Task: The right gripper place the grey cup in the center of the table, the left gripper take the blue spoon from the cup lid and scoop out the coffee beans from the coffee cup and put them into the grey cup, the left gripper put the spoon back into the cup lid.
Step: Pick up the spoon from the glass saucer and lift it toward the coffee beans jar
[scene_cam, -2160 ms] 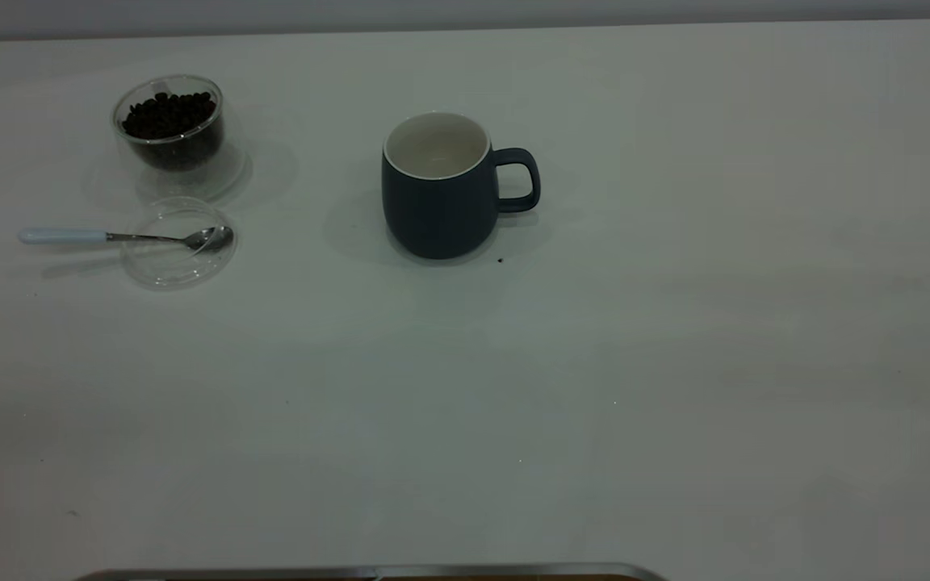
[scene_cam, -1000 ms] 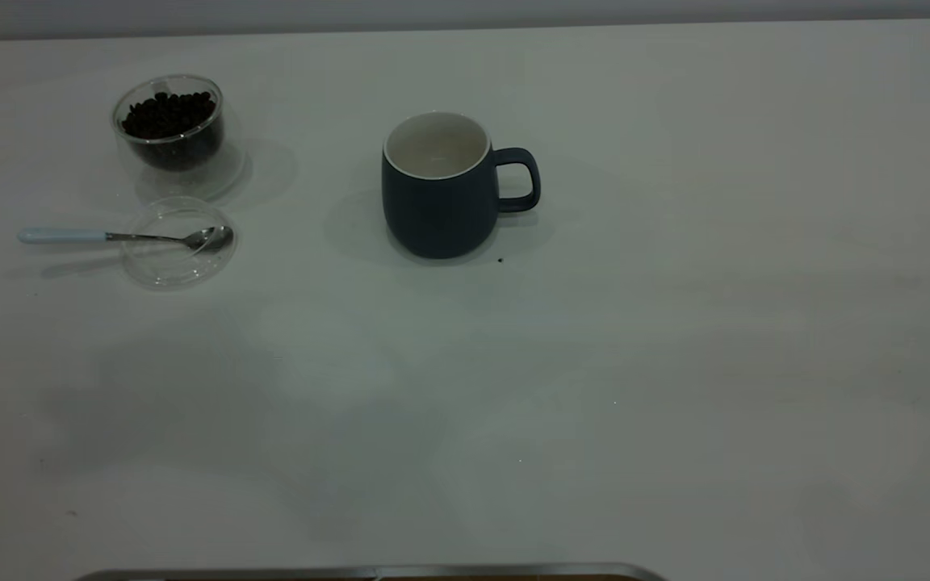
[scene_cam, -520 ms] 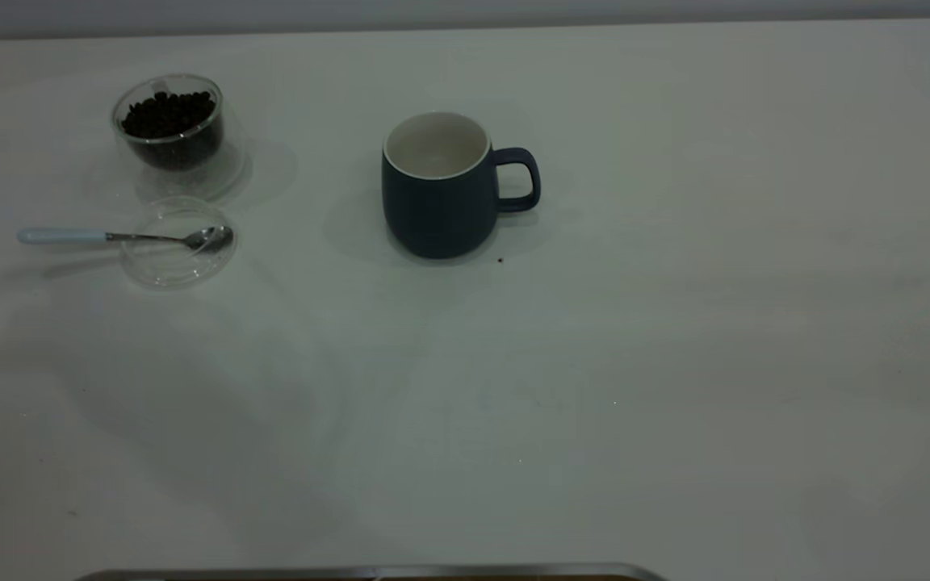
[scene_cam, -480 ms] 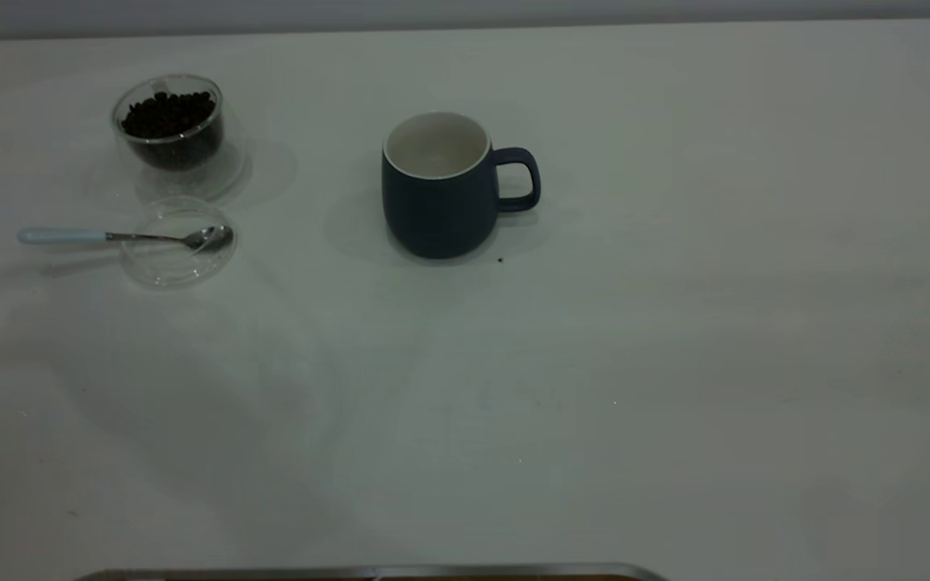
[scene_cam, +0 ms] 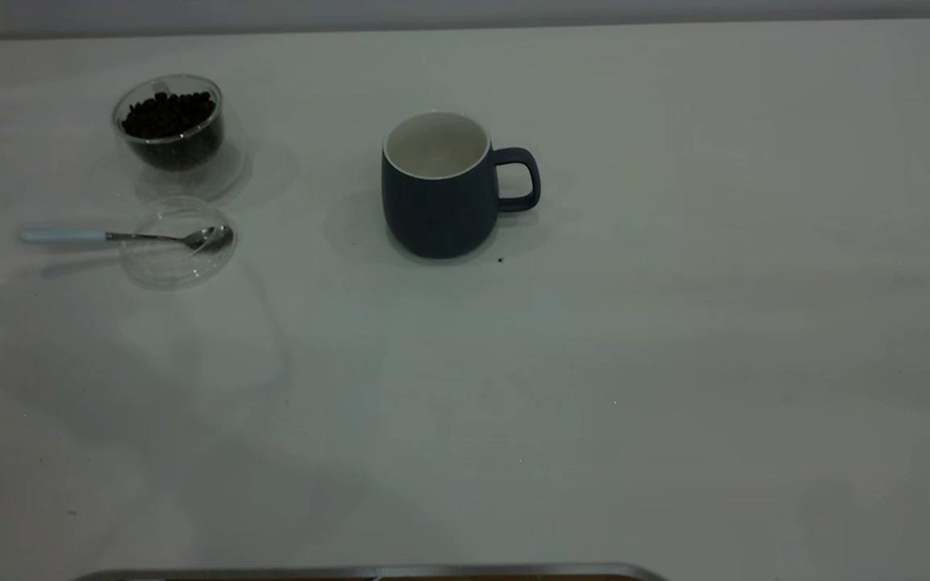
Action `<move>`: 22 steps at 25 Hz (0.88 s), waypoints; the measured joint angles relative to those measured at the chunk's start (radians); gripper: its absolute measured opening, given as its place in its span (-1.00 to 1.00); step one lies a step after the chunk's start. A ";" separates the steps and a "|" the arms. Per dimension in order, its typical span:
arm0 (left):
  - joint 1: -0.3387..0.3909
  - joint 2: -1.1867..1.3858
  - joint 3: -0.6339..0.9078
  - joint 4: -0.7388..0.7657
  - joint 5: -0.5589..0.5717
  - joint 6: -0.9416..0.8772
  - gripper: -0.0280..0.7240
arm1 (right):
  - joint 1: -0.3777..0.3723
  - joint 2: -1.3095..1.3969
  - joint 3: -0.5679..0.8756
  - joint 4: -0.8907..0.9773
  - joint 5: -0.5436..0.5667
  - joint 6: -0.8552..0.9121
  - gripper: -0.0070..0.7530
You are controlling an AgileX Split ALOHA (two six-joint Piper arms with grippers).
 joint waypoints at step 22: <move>0.000 0.244 -0.066 -0.259 0.032 0.143 0.68 | 0.000 0.000 0.000 0.000 0.000 0.000 0.42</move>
